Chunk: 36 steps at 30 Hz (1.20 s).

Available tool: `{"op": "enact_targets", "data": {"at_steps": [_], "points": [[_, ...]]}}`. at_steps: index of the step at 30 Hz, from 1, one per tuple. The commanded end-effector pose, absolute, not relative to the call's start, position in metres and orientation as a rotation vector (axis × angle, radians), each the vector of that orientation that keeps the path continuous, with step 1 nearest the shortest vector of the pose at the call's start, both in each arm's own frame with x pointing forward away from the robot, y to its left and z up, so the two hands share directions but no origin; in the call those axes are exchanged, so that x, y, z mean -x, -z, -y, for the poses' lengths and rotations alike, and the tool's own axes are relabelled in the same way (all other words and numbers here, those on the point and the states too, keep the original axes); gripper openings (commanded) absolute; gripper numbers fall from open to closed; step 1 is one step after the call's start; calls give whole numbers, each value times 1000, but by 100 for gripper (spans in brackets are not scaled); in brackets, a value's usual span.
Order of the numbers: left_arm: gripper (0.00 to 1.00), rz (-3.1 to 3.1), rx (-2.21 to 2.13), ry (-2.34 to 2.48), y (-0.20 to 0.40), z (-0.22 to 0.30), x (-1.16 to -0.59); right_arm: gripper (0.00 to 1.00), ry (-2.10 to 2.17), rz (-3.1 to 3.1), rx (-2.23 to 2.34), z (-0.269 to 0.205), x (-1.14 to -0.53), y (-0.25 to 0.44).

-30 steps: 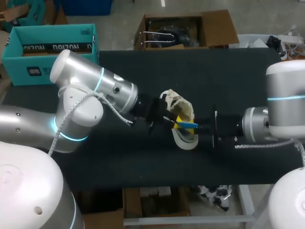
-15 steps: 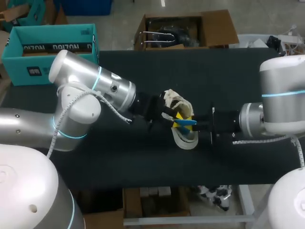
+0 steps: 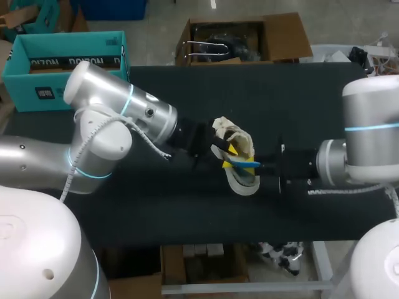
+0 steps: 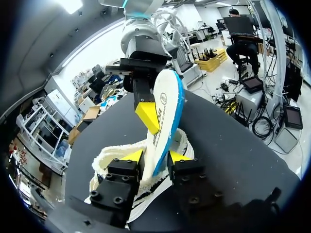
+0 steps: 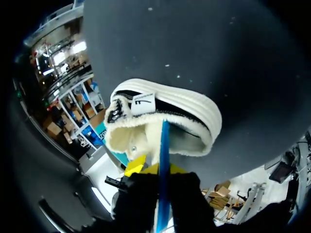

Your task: Open the shoe tongue, take the insole out of the shoe, put the insole back into the shoe, and pack the shoe into the shoebox

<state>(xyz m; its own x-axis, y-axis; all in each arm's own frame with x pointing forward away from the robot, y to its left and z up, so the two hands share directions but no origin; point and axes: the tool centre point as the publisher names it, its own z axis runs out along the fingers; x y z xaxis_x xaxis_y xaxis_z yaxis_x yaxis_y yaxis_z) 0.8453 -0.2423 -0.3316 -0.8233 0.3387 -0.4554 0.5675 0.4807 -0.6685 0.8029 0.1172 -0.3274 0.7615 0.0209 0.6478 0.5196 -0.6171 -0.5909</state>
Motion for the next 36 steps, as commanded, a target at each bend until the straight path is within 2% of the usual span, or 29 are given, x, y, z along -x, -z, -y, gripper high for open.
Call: {"op": "enact_targets", "data": {"at_steps": [1, 3, 5, 18, 36], "points": [[18, -2489, -758, 1228, 341, 251, -850, 0, 777, 403, 2131, -115, -800, 326], [12, -2499, -758, 1213, 346, 253, -851, 0, 779, 405, 2128, -115, -801, 326], [0, -2506, -752, 1193, 349, 254, -851, 0, 782, 408, 2123, -114, -802, 328], [0, -2508, -666, 1084, 354, 252, -863, 0, 777, 406, 2102, -113, -812, 345], [0, -2446, -707, 1123, 334, 254, -846, 0, 819, 505, 2131, -113, -808, 324]]}}
